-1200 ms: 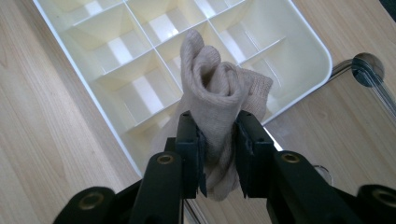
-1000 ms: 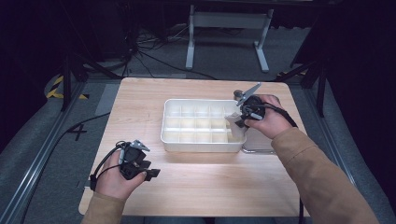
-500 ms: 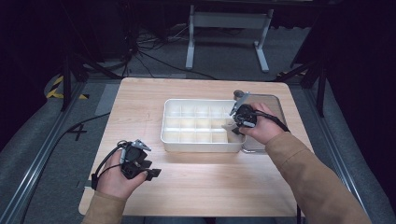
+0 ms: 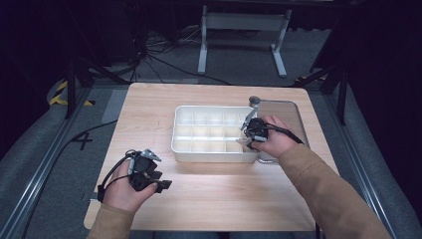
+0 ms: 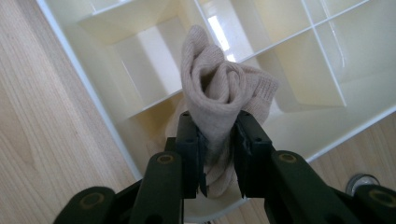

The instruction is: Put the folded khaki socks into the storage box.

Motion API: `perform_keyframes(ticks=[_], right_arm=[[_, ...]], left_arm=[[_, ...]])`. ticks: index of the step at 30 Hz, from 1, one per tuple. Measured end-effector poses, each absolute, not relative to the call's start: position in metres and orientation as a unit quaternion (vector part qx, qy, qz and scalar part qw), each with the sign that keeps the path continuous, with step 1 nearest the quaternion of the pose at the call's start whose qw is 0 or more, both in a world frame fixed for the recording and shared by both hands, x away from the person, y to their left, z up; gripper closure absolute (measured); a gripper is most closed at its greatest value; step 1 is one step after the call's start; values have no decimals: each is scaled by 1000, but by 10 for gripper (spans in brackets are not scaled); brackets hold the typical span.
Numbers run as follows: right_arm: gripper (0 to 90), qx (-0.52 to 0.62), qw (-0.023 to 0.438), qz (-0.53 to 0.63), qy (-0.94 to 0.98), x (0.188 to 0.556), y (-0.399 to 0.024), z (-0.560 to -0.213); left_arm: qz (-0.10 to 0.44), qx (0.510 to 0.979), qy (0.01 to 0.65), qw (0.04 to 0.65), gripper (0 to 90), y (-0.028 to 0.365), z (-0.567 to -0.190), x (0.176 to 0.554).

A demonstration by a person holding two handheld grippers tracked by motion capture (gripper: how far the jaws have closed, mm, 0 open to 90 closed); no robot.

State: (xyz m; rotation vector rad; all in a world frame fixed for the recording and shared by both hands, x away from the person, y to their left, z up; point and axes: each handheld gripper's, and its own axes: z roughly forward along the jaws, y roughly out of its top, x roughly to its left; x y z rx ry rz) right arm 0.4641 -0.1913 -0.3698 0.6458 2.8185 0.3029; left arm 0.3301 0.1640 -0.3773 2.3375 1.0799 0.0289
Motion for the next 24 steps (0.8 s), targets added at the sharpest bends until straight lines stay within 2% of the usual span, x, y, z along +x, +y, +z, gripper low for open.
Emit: perform_keyframes(ticks=[19, 24], right_arm=[[736, 223, 103, 67, 967, 467, -188, -393], [692, 227, 90, 78, 967, 468, -193, -387]], left_arm=[[11, 875, 397, 277, 510, 163, -377, 330], [11, 875, 397, 277, 509, 163, -378, 331]])
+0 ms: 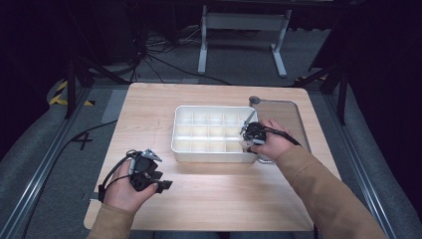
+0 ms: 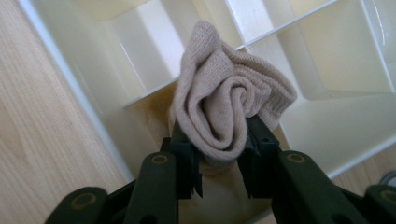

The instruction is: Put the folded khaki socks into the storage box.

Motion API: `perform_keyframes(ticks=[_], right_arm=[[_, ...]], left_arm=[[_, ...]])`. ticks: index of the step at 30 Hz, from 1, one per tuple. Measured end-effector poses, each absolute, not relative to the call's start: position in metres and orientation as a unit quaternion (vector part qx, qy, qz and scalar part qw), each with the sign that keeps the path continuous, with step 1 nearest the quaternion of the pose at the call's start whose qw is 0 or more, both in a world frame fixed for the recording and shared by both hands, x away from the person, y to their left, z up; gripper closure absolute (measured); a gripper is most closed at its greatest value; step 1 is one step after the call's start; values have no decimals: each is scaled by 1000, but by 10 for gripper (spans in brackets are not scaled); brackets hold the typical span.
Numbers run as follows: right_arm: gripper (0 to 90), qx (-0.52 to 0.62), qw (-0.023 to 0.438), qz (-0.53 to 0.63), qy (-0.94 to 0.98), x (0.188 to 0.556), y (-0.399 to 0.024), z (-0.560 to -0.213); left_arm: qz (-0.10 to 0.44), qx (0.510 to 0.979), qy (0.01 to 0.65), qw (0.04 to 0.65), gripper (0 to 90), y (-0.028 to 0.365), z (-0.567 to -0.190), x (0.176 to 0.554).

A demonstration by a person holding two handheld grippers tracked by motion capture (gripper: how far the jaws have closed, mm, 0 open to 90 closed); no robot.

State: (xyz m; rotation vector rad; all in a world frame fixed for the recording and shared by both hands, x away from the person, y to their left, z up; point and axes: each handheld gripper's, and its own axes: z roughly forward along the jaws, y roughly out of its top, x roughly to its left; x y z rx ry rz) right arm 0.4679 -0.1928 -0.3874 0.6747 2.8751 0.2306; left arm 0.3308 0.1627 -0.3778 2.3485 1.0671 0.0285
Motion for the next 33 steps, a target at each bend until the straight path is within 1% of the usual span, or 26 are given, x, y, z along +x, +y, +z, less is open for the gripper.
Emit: perform_keyframes(ticks=[4, 7, 8, 9, 10, 12, 14, 15, 16, 19, 20, 24, 26, 27, 29, 30, 31, 33], right_arm=[[625, 234, 86, 104, 963, 467, -195, -373], [609, 231, 88, 109, 963, 468, -195, -369], [588, 233, 84, 121, 961, 468, -193, -365], [588, 233, 84, 121, 961, 468, -193, -365], [562, 240, 83, 131, 958, 468, -190, -363], [557, 239, 85, 137, 958, 469, -189, -363], [543, 243, 101, 140, 954, 470, -186, -361], [508, 254, 106, 147, 950, 472, -183, -360], [508, 254, 106, 147, 950, 472, -183, -360], [422, 268, 109, 156, 944, 476, -180, -363], [411, 271, 108, 155, 944, 477, -179, -364], [404, 284, 107, 147, 941, 482, -180, -369], [429, 288, 98, 148, 941, 485, -181, -371], [459, 288, 92, 147, 942, 486, -182, -371], [608, 283, 87, 148, 944, 485, -182, -370], [717, 279, 86, 146, 945, 483, -182, -367], [717, 279, 86, 146, 945, 483, -182, -367], [760, 272, 87, 142, 948, 482, -181, -366]], left_arm=[[11, 875, 397, 276, 509, 162, -378, 331], [8, 875, 399, 276, 509, 161, -378, 331], [8, 875, 397, 276, 508, 160, -378, 331], [8, 876, 395, 276, 508, 160, -378, 332], [10, 875, 395, 278, 508, 160, -378, 332], [11, 874, 397, 280, 508, 160, -378, 331], [14, 874, 396, 282, 508, 160, -377, 331], [12, 873, 397, 282, 508, 161, -377, 331], [12, 873, 397, 282, 508, 161, -377, 331], [12, 873, 397, 282, 508, 161, -378, 331], [12, 873, 396, 283, 508, 161, -378, 331], [12, 872, 399, 283, 508, 162, -378, 331], [14, 872, 399, 284, 508, 162, -378, 331], [18, 872, 398, 286, 508, 163, -378, 331], [15, 869, 400, 290, 505, 163, -377, 331], [15, 869, 400, 292, 504, 163, -377, 331], [15, 869, 400, 292, 504, 163, -377, 331], [15, 869, 400, 291, 503, 162, -377, 332]])
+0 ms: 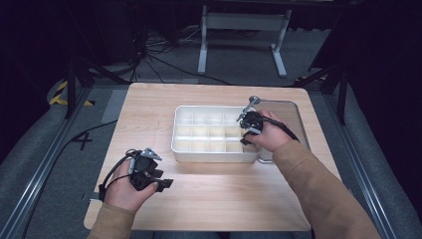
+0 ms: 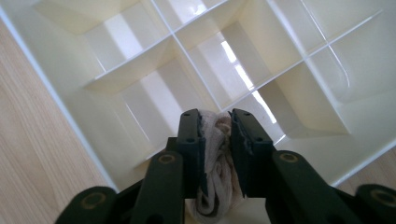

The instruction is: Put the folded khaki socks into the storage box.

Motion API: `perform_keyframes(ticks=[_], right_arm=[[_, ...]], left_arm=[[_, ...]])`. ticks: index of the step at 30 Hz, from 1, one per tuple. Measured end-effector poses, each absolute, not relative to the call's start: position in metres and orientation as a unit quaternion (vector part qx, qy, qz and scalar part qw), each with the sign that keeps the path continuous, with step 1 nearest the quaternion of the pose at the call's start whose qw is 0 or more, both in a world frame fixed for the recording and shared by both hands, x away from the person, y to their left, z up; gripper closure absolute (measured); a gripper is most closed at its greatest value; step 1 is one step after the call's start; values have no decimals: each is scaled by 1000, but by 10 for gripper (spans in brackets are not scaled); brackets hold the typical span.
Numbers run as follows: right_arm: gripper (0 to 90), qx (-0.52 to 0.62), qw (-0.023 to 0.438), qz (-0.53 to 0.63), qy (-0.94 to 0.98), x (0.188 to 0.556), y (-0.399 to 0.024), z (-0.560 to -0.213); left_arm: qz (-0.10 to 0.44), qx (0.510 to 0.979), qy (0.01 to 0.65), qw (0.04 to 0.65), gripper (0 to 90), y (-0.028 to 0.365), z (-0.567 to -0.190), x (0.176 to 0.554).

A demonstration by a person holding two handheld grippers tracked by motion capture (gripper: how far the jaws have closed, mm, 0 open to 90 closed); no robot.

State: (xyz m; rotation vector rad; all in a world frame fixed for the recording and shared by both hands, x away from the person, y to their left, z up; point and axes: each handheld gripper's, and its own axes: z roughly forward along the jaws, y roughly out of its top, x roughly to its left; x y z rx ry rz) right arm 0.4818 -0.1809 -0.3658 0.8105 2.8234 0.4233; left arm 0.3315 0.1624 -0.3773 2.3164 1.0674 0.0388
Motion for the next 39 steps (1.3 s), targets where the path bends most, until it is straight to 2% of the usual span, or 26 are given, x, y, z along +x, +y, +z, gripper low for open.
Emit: perform_keyframes(ticks=[8, 27, 39], right_arm=[[816, 285, 68, 126, 948, 481, -183, -368], [832, 322, 21, 99, 941, 479, -184, -386], [834, 324, 22, 76, 943, 482, -178, -393]], left_arm=[[16, 870, 396, 292, 501, 163, -377, 331], [16, 868, 399, 294, 498, 162, -375, 329], [17, 867, 403, 293, 496, 164, -376, 327]])
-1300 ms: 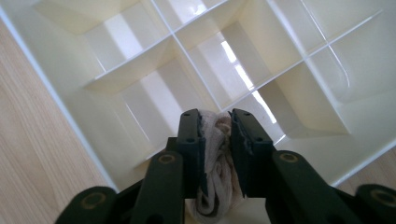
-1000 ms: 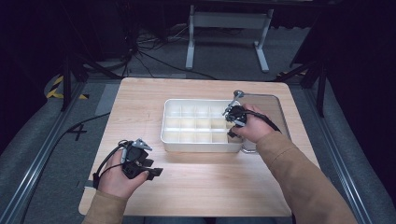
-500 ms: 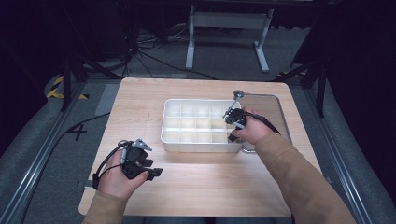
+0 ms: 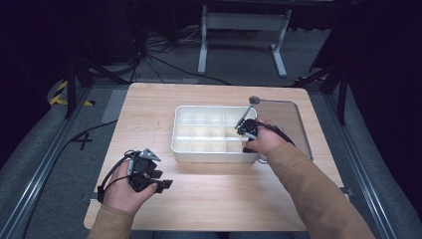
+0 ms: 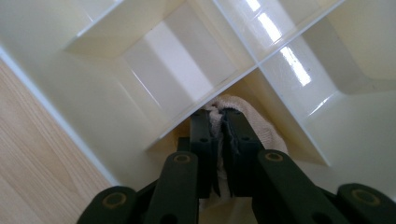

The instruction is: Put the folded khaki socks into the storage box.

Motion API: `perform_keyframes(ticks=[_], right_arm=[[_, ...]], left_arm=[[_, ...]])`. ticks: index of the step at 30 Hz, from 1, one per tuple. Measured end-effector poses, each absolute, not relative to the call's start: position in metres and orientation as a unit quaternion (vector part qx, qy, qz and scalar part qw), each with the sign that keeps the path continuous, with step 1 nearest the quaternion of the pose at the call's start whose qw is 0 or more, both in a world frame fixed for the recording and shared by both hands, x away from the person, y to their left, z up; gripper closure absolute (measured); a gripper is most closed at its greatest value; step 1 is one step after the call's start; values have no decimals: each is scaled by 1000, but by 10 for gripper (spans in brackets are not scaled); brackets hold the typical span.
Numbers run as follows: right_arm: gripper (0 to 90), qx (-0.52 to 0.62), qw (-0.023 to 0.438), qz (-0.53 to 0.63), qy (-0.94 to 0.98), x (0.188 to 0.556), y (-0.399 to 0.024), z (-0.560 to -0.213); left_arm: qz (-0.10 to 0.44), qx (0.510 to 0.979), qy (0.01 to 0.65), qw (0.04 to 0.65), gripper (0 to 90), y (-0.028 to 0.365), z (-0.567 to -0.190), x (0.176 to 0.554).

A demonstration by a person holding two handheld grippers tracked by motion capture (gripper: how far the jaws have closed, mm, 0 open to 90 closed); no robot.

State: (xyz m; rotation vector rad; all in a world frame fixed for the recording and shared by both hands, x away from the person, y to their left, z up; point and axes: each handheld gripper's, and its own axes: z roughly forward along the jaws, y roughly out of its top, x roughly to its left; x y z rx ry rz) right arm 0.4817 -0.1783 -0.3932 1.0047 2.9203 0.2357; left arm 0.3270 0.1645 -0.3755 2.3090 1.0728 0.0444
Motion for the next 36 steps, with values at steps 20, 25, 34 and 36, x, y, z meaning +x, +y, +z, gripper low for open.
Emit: perform_keyframes(ticks=[20, 25, 34, 36], right_arm=[[516, 349, 29, 208, 914, 476, -211, -356], [500, 348, 39, 234, 907, 472, -218, -345], [482, 328, 70, 279, 900, 452, -230, -326], [482, 325, 72, 286, 899, 449, -231, -324]], left_arm=[[18, 868, 401, 292, 493, 165, -376, 327], [18, 869, 400, 291, 493, 164, -377, 326], [16, 869, 401, 290, 492, 164, -377, 324], [17, 869, 399, 293, 492, 163, -376, 324]])
